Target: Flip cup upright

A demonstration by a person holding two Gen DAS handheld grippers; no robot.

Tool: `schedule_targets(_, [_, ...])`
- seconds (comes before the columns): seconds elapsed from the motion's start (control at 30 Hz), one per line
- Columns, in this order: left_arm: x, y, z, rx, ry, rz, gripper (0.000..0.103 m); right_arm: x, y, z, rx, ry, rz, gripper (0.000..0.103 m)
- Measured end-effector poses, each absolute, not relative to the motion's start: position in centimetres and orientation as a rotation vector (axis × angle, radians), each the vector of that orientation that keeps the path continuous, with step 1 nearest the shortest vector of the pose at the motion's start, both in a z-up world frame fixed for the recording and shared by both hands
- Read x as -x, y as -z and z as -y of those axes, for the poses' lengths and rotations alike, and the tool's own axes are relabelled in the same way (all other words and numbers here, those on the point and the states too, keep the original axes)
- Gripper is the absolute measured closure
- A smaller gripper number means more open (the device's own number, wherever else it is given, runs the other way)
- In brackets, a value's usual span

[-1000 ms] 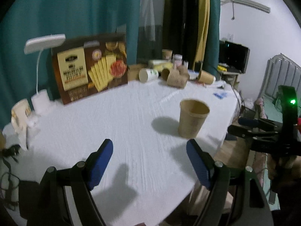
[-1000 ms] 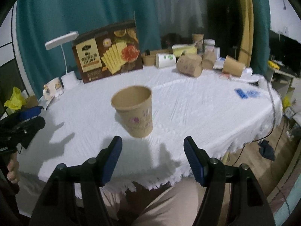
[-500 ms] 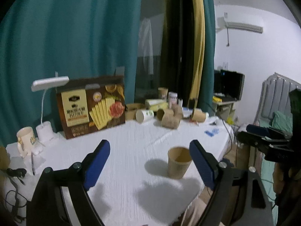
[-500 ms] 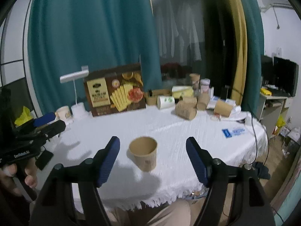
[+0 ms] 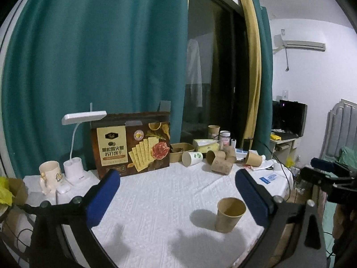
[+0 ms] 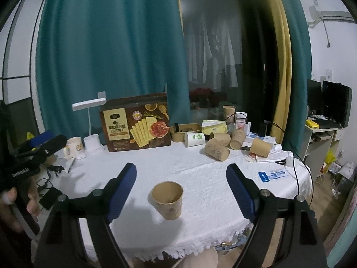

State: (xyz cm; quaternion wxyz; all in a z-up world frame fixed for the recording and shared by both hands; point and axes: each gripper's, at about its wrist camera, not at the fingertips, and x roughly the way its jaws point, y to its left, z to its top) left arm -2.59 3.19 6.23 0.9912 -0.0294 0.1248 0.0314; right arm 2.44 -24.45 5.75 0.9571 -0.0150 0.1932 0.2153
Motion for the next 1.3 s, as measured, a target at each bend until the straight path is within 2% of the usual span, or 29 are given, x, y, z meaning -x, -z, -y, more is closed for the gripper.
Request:
schedule_targets(0.37, [0.9, -4.4, -3.8, 0.025, -0.045, -0.29, 0.0, -4.7, -4.2, 23.0, 0.051, -0.442, -0.412, 0.022])
schedule_targets(1.3, [0.8, -4.7, -3.6, 0.042, -0.024, -0.284, 0.0, -5.0, -4.0, 22.5, 0.057, -0.449, -0.412, 0.022])
